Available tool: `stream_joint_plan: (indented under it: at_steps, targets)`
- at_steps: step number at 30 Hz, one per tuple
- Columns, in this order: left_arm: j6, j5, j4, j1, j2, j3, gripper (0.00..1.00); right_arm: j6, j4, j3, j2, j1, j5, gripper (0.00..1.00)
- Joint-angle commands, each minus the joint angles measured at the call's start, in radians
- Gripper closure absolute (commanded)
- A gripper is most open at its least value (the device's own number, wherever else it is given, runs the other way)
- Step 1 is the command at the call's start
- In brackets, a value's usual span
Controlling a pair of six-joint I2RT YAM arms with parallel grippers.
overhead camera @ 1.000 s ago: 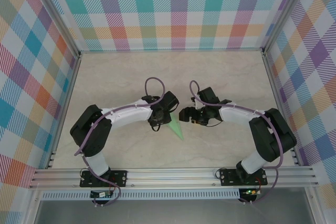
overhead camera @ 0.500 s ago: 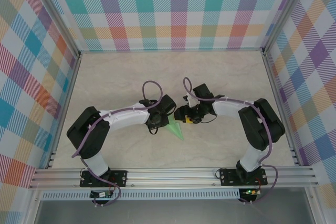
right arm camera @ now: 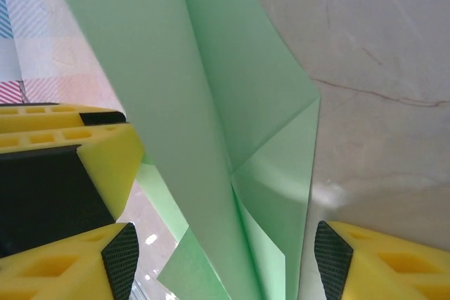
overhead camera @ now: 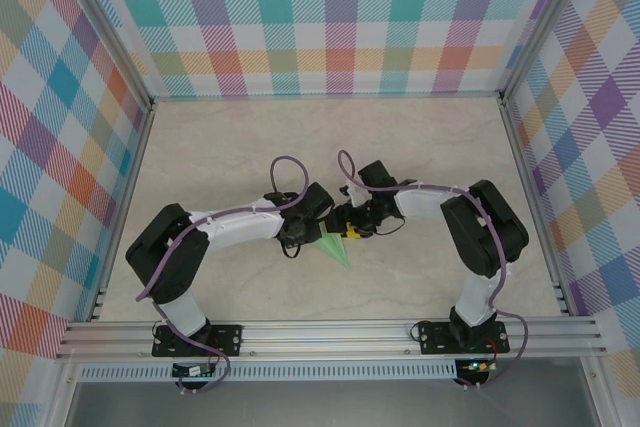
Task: Fold a paper plane with a square sheet of paper (pick it up from the middle)
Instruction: Fold the wing for the fifth time at the center of the table, then turn over the paper plane at the center of the table.
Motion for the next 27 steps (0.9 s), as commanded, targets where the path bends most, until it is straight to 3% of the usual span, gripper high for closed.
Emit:
stream_joint_plan:
  at_steps: [1,9,19,27]
  targets:
    - [-0.004,-0.001,0.003,0.007,-0.012,-0.013,0.71,-0.044,-0.014,0.005,-0.021,0.012,-0.031,0.32]
    - [-0.008,-0.002,0.013,0.006,-0.02,-0.02,0.71,-0.068,-0.012,-0.031,-0.092,0.026,-0.017,0.33]
    - [-0.013,-0.002,0.024,0.007,-0.025,-0.028,0.71,-0.08,-0.041,0.005,-0.043,0.074,0.026,0.37]
    - [-0.015,-0.007,0.03,0.006,-0.038,-0.036,0.71,-0.086,-0.037,0.002,-0.017,0.081,0.081,0.47]
